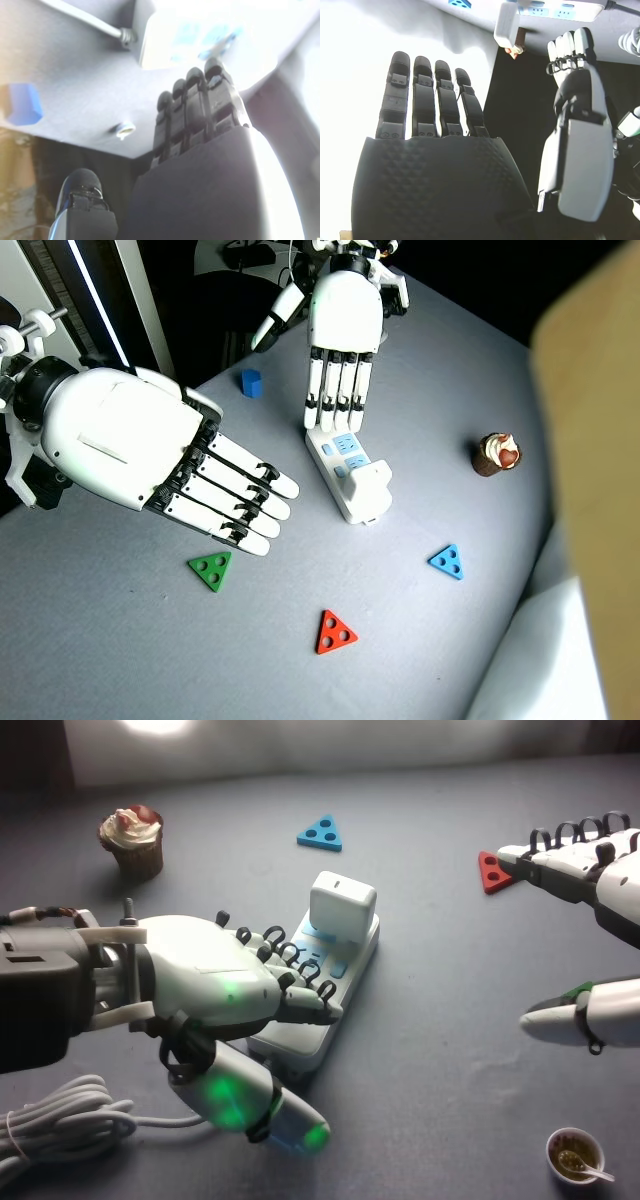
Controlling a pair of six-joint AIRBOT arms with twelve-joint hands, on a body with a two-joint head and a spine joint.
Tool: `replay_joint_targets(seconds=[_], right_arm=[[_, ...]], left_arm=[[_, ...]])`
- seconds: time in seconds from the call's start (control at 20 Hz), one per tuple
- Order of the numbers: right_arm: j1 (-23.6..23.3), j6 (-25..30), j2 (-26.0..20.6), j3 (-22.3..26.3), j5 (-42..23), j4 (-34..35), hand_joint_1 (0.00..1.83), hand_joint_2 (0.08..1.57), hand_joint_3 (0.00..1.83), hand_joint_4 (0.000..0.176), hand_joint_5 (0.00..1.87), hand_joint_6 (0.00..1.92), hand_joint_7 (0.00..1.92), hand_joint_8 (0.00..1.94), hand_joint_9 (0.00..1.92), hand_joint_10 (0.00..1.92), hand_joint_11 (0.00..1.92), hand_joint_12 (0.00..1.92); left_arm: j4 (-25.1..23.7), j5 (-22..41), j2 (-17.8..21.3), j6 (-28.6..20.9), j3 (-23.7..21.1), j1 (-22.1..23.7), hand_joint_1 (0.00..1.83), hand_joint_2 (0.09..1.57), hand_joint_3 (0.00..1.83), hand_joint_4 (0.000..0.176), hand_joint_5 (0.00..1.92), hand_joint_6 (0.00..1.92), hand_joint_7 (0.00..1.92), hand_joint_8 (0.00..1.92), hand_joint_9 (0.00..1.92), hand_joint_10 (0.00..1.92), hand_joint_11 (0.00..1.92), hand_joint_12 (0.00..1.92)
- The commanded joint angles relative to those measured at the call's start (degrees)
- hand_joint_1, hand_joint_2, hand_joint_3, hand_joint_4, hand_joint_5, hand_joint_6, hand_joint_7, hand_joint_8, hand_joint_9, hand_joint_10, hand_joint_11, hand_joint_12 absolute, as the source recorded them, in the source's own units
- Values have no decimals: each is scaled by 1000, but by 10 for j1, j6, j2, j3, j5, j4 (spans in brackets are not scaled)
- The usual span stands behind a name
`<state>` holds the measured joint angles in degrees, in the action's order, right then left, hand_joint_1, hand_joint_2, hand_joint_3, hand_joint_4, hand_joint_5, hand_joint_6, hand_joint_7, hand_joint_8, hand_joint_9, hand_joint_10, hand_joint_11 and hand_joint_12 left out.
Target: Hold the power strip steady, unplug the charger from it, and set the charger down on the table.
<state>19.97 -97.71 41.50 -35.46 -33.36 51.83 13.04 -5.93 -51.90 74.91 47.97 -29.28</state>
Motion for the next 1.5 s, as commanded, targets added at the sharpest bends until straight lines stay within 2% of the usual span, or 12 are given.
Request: replay_joint_targets(seconds=[0.0, 0.15, 0.3, 0.45, 0.7, 1.05, 1.2, 1.45], right_arm=[[-4, 0, -7, 1, -47, -22, 895, 955, 0, 0, 123, 14, 185, 14, 178, 11, 159, 155], [-4, 0, -6, 1, -47, -22, 1064, 957, 0, 0, 156, 16, 148, 0, 146, 0, 116, 150], [-2, 1, 8, 2, -85, -14, 1142, 964, 0, 0, 165, 5, 188, 0, 184, 2, 72, 413], [1, 1, 27, 6, -149, 28, 1133, 968, 3, 0, 212, 14, 215, 6, 205, 5, 83, 451], [5, 5, 77, 6, -248, 64, 1108, 966, 0, 0, 244, 14, 222, 3, 212, 5, 80, 469], [5, 32, 156, -30, -259, 108, 1105, 985, 3, 0, 255, 7, 235, 4, 218, 5, 64, 473], [5, 50, 189, -54, -254, 108, 1097, 987, 2, 0, 252, 2, 223, 0, 218, 1, 68, 472], [-7, 51, 238, -95, -252, 102, 1145, 942, 0, 0, 247, 5, 259, 10, 263, 13, 117, 489]], left_arm=[[6, 56, -4, 0, 2, 1, 0, 1011, 0, 0, 143, 2, 143, 0, 111, 0, 65, 62], [27, 84, -12, 10, 7, -20, 0, 1017, 2, 0, 152, 7, 150, 6, 121, 5, 67, 62], [120, 110, -17, 95, 7, -40, 0, 1010, 0, 0, 147, 4, 151, 5, 126, 6, 70, 64], [166, 121, -19, 139, 8, -46, 0, 1010, 0, 0, 150, 4, 158, 6, 131, 6, 74, 66], [177, 130, -25, 144, 17, -51, 0, 1014, 1, 0, 164, 8, 169, 10, 142, 9, 85, 70], [191, 167, -29, 144, 19, -71, 0, 1014, 1, 0, 134, 0, 130, 0, 106, 0, 66, 61], [196, 183, -33, 144, 21, -81, 0, 1015, 1, 0, 151, 4, 142, 3, 111, 1, 63, 59], [198, 184, -46, 143, 30, -87, 0, 1023, 4, 0, 153, 4, 141, 7, 101, 4, 54, 55]])
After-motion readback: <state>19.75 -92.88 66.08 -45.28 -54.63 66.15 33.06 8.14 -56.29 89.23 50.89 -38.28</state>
